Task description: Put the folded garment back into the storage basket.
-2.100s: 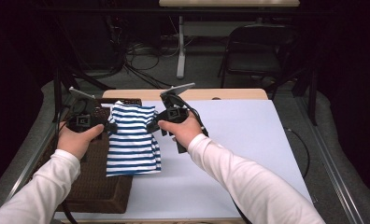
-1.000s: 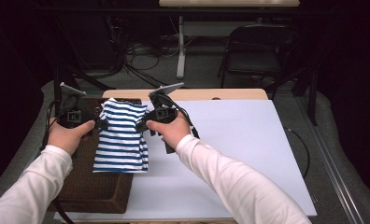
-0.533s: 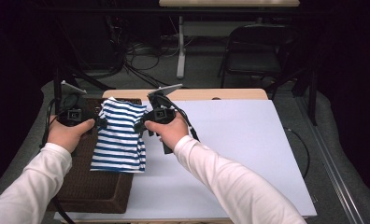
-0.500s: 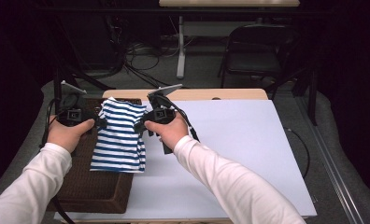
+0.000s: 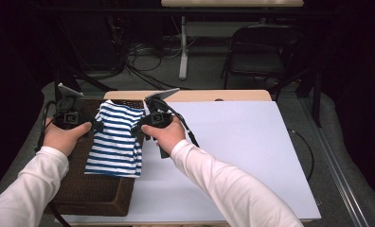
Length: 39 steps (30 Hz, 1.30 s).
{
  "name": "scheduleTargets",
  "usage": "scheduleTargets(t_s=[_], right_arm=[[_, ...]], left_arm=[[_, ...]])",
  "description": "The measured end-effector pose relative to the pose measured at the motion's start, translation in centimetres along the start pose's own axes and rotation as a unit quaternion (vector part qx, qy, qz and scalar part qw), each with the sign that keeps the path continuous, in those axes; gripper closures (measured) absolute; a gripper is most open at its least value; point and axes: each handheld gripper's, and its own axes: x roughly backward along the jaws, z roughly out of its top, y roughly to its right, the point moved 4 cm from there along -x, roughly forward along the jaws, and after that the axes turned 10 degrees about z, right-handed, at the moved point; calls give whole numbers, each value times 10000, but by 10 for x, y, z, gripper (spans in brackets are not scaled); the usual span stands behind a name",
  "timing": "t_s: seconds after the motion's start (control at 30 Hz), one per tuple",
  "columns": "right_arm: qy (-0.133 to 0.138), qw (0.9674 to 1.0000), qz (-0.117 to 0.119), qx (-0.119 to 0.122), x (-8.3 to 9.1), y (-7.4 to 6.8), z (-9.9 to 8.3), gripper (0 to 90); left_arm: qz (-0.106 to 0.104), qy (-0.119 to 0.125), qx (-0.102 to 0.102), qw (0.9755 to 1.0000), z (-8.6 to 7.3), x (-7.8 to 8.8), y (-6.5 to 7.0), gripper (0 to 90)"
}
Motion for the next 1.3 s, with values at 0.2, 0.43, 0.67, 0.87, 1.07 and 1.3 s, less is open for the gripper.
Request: scheduleTargets(t_s=[0.2,0.43,0.67,0.87,1.07,1.3], right_arm=[[-25,10000,45,12,-6,-3,0,856],[-118,9999,54,39,-20,-8,-2,856],[-161,9998,98,96,-29,-12,-4,856],[-167,9997,77,189,-36,-12,-5,856],[-154,9998,69,146,-44,-8,-8,856],[-208,9997,19,143,-51,-4,-10,856]], left_arm=[[32,42,48,10000,1,3,-6,752],[81,35,105,9999,-3,5,-17,754],[117,42,188,9997,-6,8,-27,755],[142,42,183,9997,-8,7,-32,755],[189,-29,197,9996,-12,-2,-37,755],[191,-89,231,9995,-14,-11,-41,755]])
